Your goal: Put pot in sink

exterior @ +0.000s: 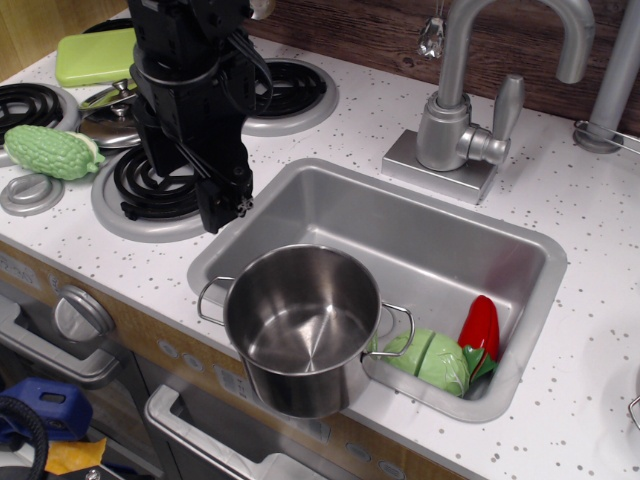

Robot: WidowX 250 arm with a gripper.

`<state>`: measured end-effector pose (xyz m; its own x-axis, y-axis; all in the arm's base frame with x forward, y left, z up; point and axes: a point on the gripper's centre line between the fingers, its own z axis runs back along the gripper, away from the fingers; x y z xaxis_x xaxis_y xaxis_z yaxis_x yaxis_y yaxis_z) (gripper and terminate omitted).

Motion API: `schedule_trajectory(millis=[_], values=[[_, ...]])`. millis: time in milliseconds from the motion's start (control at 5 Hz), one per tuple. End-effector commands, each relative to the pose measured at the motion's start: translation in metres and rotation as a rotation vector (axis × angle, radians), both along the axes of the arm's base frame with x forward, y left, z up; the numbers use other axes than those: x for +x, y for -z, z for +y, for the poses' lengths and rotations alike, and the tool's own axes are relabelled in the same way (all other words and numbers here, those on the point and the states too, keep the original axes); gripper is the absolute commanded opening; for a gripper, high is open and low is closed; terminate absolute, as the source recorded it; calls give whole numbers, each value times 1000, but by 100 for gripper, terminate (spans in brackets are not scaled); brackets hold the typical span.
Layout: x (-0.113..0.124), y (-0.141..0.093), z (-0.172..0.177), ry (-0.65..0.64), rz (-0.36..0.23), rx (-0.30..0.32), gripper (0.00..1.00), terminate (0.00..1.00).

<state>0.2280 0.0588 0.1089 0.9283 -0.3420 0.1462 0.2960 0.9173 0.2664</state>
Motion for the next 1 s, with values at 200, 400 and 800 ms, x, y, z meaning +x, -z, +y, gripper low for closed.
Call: schedule_trajectory(millis=[200,400,800], values=[[8,-4,-17,189,-69,62,100,0],[15,4,-34,295,-144,84,100,0],[18,33,-62,356,-201,47,100,0]])
